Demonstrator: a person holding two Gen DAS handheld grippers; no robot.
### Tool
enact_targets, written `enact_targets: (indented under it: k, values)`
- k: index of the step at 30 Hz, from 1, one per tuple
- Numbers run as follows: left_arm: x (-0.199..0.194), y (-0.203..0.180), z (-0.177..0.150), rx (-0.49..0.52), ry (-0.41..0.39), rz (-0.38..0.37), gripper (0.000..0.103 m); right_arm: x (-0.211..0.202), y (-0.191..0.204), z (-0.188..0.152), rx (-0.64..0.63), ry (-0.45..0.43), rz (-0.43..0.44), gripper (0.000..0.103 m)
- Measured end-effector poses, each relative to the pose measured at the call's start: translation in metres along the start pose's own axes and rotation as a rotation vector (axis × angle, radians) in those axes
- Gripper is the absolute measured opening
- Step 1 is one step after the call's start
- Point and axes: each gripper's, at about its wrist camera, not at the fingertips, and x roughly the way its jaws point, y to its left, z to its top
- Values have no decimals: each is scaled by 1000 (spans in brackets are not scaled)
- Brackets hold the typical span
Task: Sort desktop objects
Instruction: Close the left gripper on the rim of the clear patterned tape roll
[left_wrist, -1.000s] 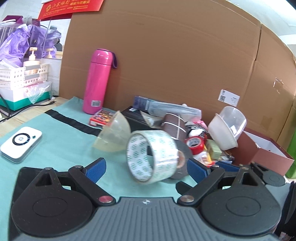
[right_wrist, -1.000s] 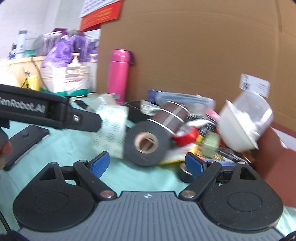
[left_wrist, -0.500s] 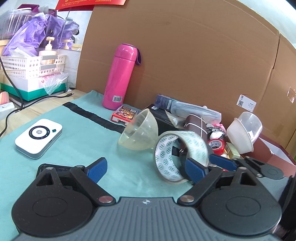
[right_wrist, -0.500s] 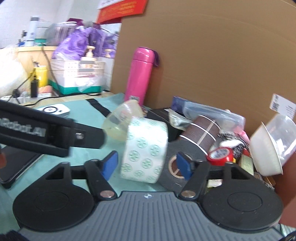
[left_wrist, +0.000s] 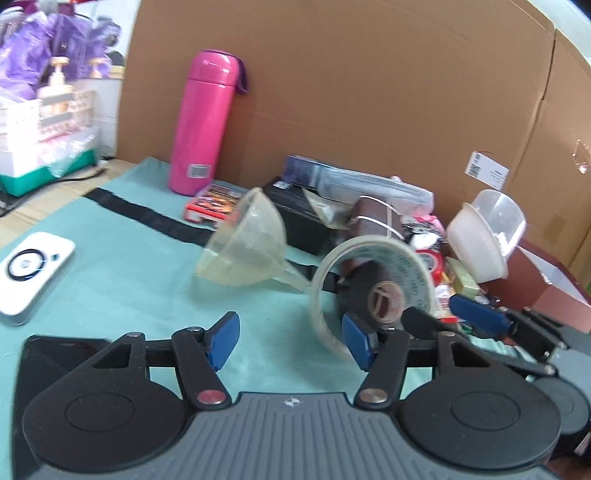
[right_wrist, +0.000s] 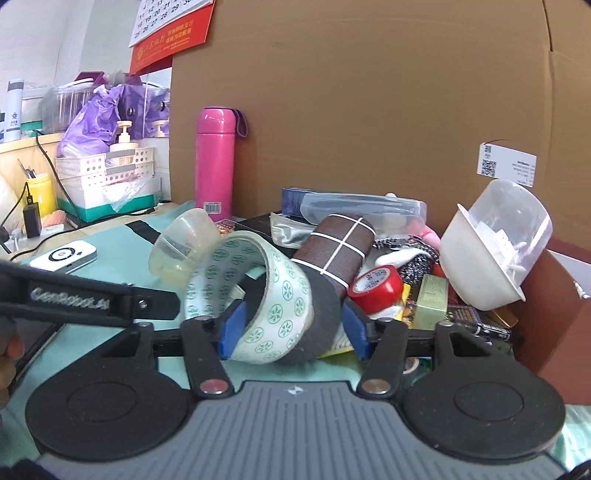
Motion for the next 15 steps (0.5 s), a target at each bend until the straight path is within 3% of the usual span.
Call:
enact_targets:
  k: [2, 5, 7, 10, 11, 15]
  values:
    - [8, -1, 2, 5, 11, 11, 62, 1, -2, -1, 10, 4, 2, 49]
    - [22, 0, 3, 8, 59, 22, 51, 1, -3, -3, 19, 5, 11, 42]
    - [24, 2, 2, -10, 76, -12, 42, 1, -1, -3, 11, 6, 34, 34]
    - [22, -5, 2, 25, 86, -45, 19, 0, 3, -2, -9, 9, 55, 24]
    - [21, -9, 0, 48, 92, -38, 17, -1, 3, -3, -4, 6, 71, 18]
    - [14, -17, -5, 92, 111, -27, 16, -9, 3, -2, -17, 0, 82, 14]
